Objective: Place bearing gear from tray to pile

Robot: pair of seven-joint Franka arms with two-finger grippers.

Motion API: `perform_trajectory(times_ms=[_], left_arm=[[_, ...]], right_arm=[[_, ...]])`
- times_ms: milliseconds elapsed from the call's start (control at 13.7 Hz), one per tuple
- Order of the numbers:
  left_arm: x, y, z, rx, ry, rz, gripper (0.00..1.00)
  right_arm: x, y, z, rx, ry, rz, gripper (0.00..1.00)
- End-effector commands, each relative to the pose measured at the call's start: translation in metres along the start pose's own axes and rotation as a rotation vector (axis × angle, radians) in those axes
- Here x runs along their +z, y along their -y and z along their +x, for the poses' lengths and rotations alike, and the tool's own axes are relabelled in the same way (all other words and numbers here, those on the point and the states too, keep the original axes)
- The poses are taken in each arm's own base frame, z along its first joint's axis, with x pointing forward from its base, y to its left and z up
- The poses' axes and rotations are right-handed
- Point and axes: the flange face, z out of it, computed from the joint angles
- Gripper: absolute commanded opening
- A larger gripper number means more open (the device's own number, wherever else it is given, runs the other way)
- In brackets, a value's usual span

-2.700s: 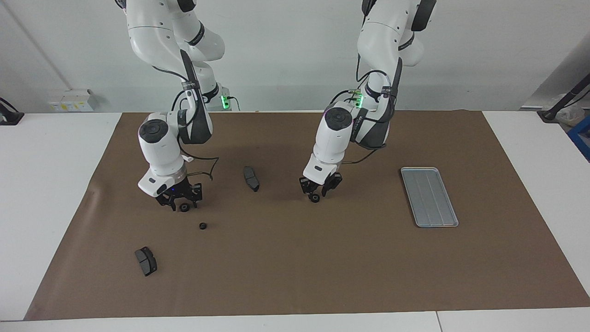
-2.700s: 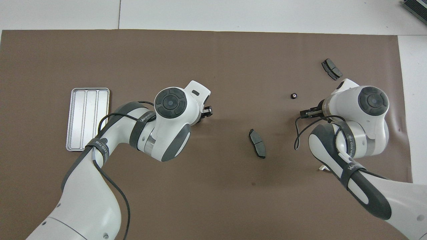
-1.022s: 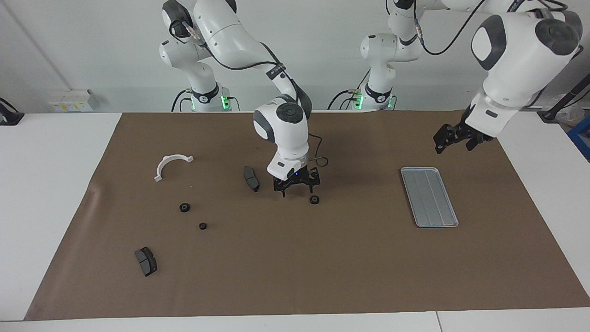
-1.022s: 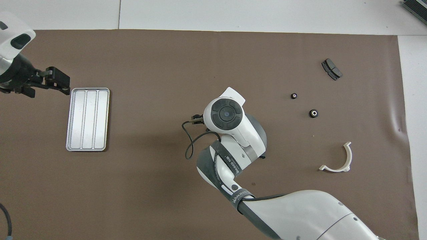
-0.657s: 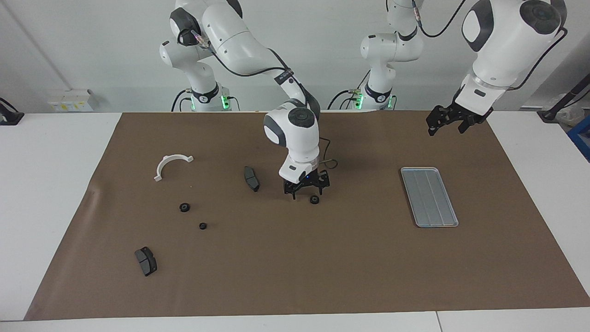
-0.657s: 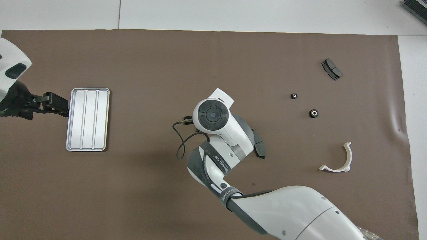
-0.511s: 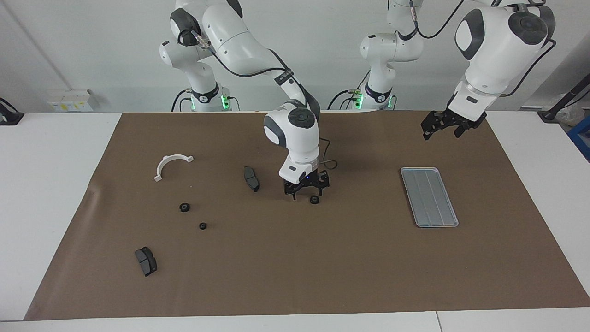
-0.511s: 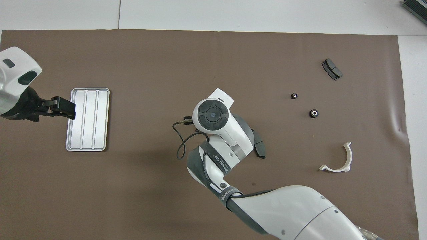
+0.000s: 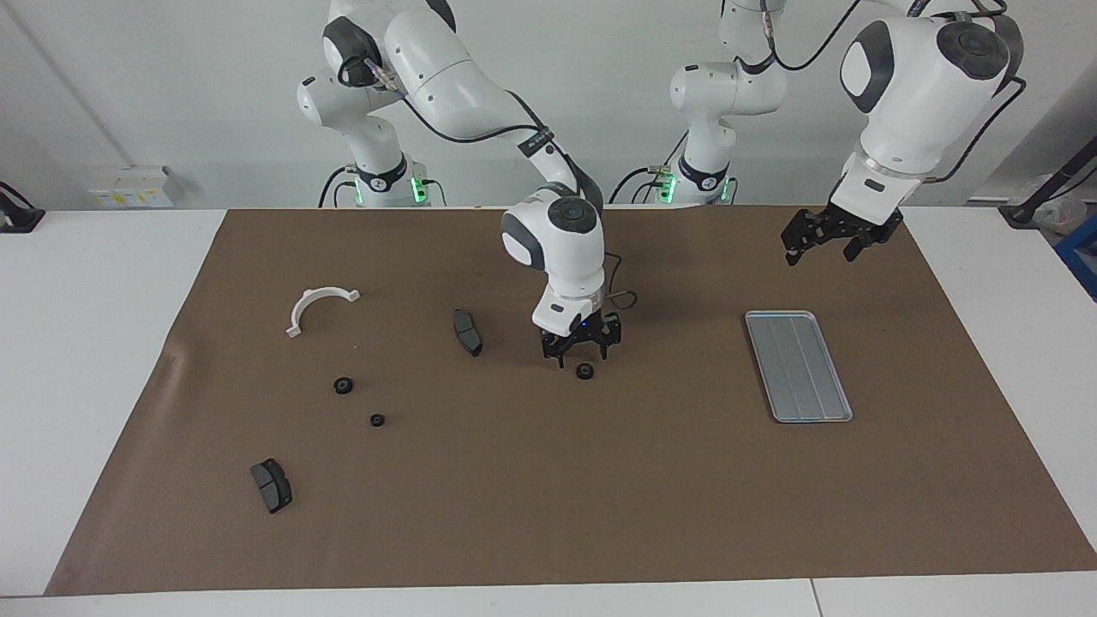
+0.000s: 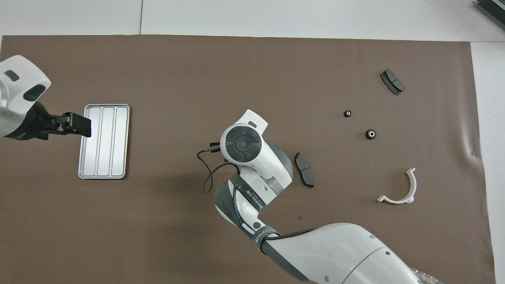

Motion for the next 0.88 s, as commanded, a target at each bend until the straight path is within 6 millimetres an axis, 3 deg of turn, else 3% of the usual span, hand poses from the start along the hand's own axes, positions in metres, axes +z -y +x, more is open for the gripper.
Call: perform_trajectory(times_ms=[0,365,584,803], left_arm=[[0.001,-0.002,-0.006,0.028,-0.033,-0.033,1.0],[0.0,-0.001,-0.006,0.054,-0.036,-0.04,1.0],[0.0,-0.002,-0.007,0.051,-0.034,-0.04,1.0],[0.004,-0.003,-0.009,0.054,-0.025,-0.04,1.0]], right_arm=[[0.005,-0.001,0.007,0.026,-0.034,0.021,0.84],[0.013,0.0,0.005,0.013,-0.056,0.033,0.81],[0.016,-0.002,0.003,-0.007,-0.055,0.02,0.48],[0.016,-0.001,0.002,-0.009,-0.055,0.018,0.37]])
